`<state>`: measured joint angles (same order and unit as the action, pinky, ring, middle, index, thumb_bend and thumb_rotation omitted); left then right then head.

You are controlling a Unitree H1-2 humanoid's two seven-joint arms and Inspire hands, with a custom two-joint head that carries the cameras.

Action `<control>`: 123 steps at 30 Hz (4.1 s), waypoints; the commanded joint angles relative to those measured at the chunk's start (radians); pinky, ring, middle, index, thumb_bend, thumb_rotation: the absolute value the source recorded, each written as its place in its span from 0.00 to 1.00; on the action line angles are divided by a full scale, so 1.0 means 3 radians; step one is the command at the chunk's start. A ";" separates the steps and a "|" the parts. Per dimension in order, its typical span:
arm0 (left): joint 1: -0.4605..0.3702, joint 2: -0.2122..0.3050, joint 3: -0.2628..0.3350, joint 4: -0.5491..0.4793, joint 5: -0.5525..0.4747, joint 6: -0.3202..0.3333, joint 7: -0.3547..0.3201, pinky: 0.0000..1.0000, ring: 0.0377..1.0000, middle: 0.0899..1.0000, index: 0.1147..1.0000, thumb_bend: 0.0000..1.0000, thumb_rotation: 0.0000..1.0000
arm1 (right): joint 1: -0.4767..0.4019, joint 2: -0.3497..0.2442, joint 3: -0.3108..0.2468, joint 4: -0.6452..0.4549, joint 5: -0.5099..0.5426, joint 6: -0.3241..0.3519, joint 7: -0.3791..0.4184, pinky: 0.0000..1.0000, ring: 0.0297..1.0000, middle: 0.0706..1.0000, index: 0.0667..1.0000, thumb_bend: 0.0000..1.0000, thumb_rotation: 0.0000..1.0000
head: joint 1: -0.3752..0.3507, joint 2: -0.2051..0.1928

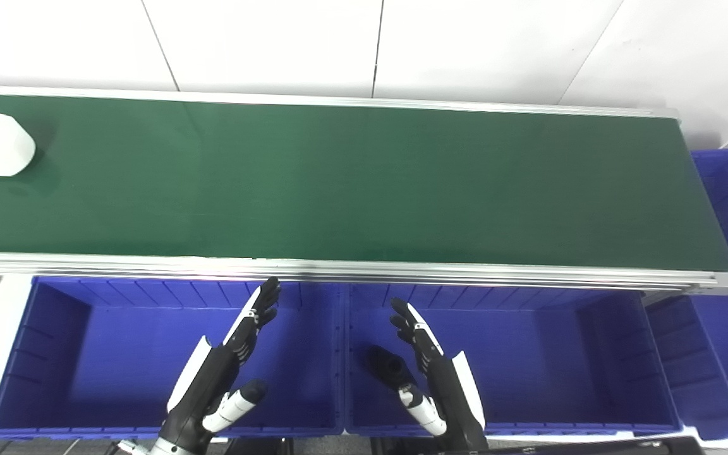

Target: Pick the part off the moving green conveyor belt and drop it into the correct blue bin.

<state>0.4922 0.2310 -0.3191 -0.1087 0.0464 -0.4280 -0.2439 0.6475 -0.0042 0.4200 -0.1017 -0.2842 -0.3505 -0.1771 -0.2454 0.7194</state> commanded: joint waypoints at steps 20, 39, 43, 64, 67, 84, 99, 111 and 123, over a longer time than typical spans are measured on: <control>0.0032 -0.0015 0.0003 -0.0066 -0.0028 -0.0100 -0.0001 0.97 1.00 1.00 1.00 0.83 0.88 | 0.0053 0.0139 0.0084 -0.0013 -0.0011 -0.0133 0.0051 0.92 0.92 0.94 0.92 0.94 0.96 | 0.0023 -0.0006; 0.0017 -0.0013 -0.0012 -0.0050 -0.0058 -0.0116 -0.0014 0.97 1.00 1.00 1.00 0.84 0.87 | 0.0051 0.0133 0.0072 -0.0003 0.0007 -0.0166 0.0054 0.92 0.92 0.94 0.92 0.94 0.95 | 0.0038 0.0008; 0.0015 -0.0016 -0.0009 -0.0049 -0.0008 -0.0129 0.0006 0.96 1.00 1.00 1.00 0.85 0.89 | 0.0057 0.0132 0.0070 -0.0009 -0.0005 -0.0155 0.0052 0.92 0.91 0.94 0.93 0.94 0.96 | 0.0057 0.0005; -0.0268 -0.0077 -0.0308 0.0587 0.0187 -0.0140 0.0255 0.91 1.00 1.00 1.00 0.77 0.85 | -0.0281 -0.0136 0.0030 0.0575 0.0330 -0.0398 -0.0091 0.95 0.93 0.97 0.95 0.90 0.95 | 0.0738 -0.0807; -0.0292 -0.0125 -0.0344 0.0633 0.0202 -0.0140 0.0329 0.91 0.98 1.00 1.00 0.79 0.85 | -0.0315 -0.0197 0.0025 0.0586 0.0459 -0.0398 -0.0099 0.96 0.94 0.98 0.98 0.90 0.96 | 0.0900 -0.0856; -0.0331 -0.0161 -0.0436 0.0648 0.0339 -0.0139 0.0587 0.90 0.94 0.98 1.00 0.85 0.88 | -0.0299 -0.0271 -0.0083 0.0525 0.0677 -0.0398 -0.0007 0.96 0.96 0.99 1.00 0.96 0.96 | 0.1217 -0.0859; -0.0447 -0.0159 -0.0576 0.0762 0.0482 -0.0138 0.0682 0.94 0.94 0.97 0.99 0.87 0.89 | -0.0308 -0.0279 -0.0257 0.0596 0.0811 -0.0398 0.0246 1.00 1.00 1.00 1.00 0.96 0.95 | 0.1463 -0.0960; -0.0535 -0.0049 -0.0552 -0.0335 0.0616 -0.0131 0.0753 0.74 0.86 0.91 0.90 0.88 0.72 | -0.0230 -0.0242 -0.0304 0.0464 0.0759 -0.0398 0.0316 0.98 1.00 1.00 1.00 0.96 0.96 | 0.1412 -0.0792; -0.1997 0.0360 0.0503 -0.0707 0.1521 0.0403 0.0441 0.75 0.87 0.90 0.88 0.99 0.42 | -0.0211 -0.0223 -0.0316 0.0432 0.0766 -0.0398 0.0378 0.97 1.00 1.00 1.00 0.95 0.95 | 0.1382 -0.0756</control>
<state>-0.0607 0.3069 -0.1797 -0.3191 0.4513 -0.3079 -0.0992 0.5717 -0.0813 0.3257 0.0601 -0.0515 -0.4470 -0.0705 0.1687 0.4909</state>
